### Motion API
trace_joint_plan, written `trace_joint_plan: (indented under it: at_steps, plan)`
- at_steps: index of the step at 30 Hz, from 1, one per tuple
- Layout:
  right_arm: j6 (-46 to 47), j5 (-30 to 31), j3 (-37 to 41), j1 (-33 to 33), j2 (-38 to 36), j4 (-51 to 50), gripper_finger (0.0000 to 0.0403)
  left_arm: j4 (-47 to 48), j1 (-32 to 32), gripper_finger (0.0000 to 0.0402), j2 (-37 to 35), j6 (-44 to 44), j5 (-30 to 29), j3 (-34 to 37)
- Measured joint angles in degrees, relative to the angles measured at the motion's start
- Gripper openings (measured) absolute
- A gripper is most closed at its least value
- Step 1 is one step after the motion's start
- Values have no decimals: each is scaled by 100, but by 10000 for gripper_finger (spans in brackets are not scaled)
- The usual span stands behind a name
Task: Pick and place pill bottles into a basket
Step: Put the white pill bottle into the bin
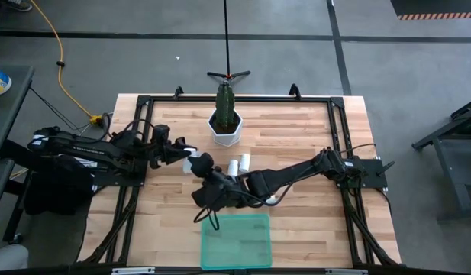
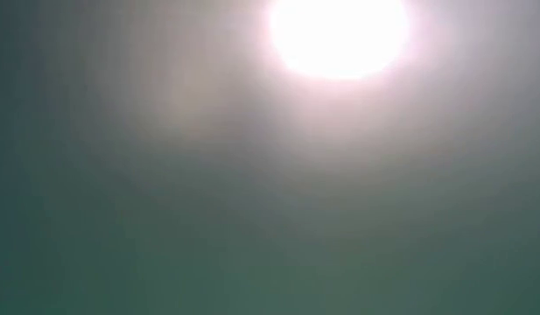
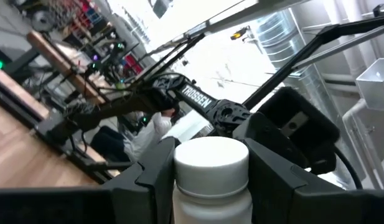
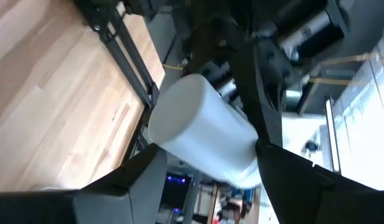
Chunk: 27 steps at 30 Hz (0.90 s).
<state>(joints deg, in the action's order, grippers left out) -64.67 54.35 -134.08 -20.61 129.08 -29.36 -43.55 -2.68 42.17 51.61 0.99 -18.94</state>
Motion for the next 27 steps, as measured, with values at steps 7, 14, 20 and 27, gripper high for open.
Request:
trace_joint_plan:
  at_steps: [7, 14, 20, 27]
  plan:
    - [868, 661, -12, -147, -10, -2, 231, -59, 11, 194, 4, -199, -182, 9]
    - [2321, 1405, -24, -222, -20, 21, 230, -56, 15, 194, -36, -1178, -236, 20]
    - [3767, 1836, -24, -197, -20, -9, 227, -41, 11, 194, -44, -2037, -52, 20]
    - [5433, 1198, -22, 12, -20, -33, 228, 195, 10, 194, -46, -2939, 184, 20]
